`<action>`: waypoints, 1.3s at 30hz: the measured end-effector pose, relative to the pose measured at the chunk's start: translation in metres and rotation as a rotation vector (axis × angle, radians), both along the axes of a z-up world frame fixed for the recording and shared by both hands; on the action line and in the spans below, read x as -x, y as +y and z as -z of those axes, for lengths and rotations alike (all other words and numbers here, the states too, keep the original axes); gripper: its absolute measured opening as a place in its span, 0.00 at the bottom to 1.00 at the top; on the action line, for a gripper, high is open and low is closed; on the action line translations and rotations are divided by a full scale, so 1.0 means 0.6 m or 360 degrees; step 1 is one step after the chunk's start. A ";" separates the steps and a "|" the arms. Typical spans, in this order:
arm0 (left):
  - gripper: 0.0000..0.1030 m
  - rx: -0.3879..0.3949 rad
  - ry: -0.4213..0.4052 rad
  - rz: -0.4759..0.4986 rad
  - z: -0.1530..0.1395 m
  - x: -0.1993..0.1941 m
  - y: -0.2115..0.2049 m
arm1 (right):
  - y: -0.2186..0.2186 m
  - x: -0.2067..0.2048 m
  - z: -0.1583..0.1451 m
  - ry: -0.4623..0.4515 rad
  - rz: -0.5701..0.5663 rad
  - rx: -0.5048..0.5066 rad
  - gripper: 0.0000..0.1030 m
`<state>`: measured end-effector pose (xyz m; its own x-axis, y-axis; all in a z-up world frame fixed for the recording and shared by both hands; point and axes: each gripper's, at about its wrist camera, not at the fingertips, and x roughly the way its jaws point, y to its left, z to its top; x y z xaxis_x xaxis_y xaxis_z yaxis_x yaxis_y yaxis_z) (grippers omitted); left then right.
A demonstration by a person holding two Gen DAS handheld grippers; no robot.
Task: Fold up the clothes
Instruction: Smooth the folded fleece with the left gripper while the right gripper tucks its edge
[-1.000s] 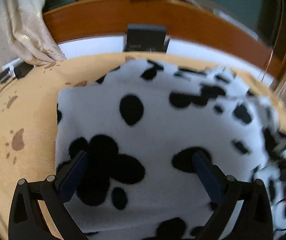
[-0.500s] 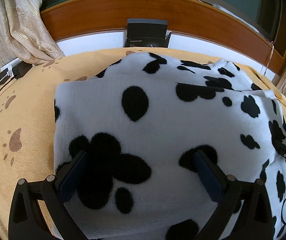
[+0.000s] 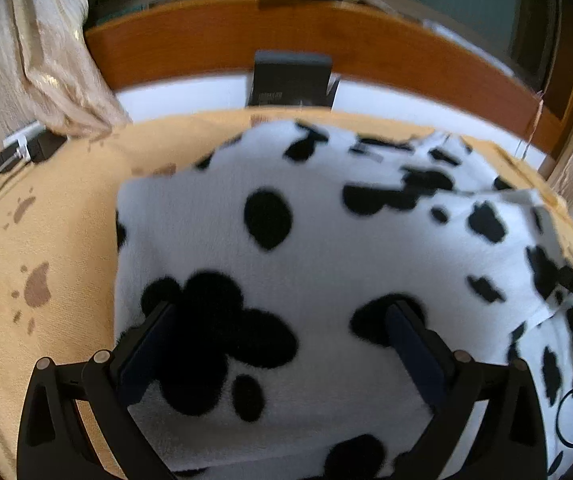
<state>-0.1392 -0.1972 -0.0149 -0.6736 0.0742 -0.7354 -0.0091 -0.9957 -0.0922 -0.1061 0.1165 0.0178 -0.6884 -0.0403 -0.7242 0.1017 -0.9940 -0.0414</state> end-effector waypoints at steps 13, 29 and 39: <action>1.00 0.0231 -0.0063 0.0344 0.024 0.002 0.091 | 0.032 -0.003 0.037 -0.0132 0.0027 -0.0222 0.99; 1.00 0.0165 -0.0082 0.0355 0.034 0.002 0.082 | 0.026 -0.013 0.031 -0.0183 -0.0077 -0.0362 0.99; 1.00 0.0177 -0.0080 0.0350 0.034 0.001 0.084 | -0.007 0.028 -0.049 0.0001 -0.0126 -0.0058 0.99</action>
